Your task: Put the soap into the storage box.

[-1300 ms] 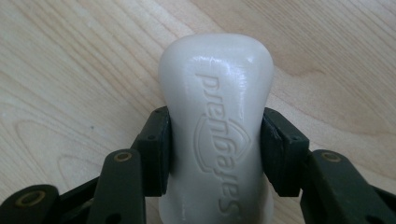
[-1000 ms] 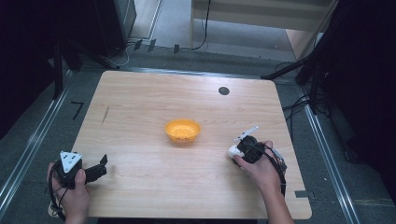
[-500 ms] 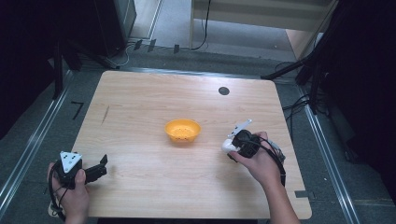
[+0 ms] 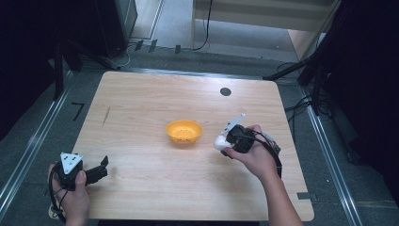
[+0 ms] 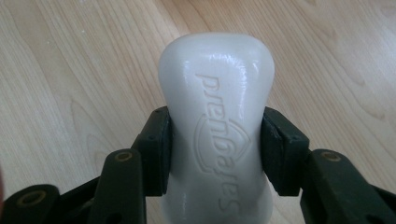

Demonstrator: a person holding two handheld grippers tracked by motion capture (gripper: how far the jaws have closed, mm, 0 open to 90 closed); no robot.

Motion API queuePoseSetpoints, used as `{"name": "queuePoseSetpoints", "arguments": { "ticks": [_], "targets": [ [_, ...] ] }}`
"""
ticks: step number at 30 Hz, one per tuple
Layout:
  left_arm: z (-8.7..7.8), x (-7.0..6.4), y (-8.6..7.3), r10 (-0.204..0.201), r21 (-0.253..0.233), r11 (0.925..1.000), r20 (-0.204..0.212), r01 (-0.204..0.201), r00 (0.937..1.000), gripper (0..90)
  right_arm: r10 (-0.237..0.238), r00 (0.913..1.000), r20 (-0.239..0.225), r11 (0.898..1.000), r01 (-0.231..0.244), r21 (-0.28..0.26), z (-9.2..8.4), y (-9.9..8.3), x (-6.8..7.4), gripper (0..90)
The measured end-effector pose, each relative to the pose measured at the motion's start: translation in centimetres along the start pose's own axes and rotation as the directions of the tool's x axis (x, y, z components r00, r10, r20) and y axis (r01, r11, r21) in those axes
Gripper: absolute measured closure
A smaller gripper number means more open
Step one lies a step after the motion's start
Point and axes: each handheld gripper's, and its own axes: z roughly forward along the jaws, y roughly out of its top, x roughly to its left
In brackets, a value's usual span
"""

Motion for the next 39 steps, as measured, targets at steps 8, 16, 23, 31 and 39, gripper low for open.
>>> {"name": "queuePoseSetpoints", "arguments": {
  "ticks": [8,16,23,31,39],
  "targets": [
    [0.0,0.0,0.0,0.008,0.006,1.0000,-0.002,-0.008,1.0000,0.3,-0.052,0.9985,-0.016,0.999,0.051,-0.015,-0.3,1.5,0.1,51.3],
    [0.0,-0.1,0.0,0.005,-0.002,1.0000,-0.007,-0.005,1.0000,0.3,-0.084,0.9960,-0.030,0.996,0.083,-0.032,-0.6,2.8,-0.3,51.3],
    [0.0,0.0,0.0,0.007,0.002,1.0000,-0.007,-0.007,0.9999,0.3,-0.131,0.9910,-0.026,0.990,0.130,-0.046,-0.6,4.1,-0.5,51.2],
    [0.0,0.0,0.0,0.006,0.002,1.0000,-0.007,-0.006,1.0000,0.3,-0.191,0.9814,-0.024,0.981,0.189,-0.050,-0.5,5.9,-0.4,51.2],
    [0.0,0.0,0.0,0.004,0.002,1.0000,-0.004,-0.004,1.0000,0.3,-0.234,0.9721,-0.018,0.971,0.232,-0.055,0.1,7.5,-0.3,51.2]
  ]
}}
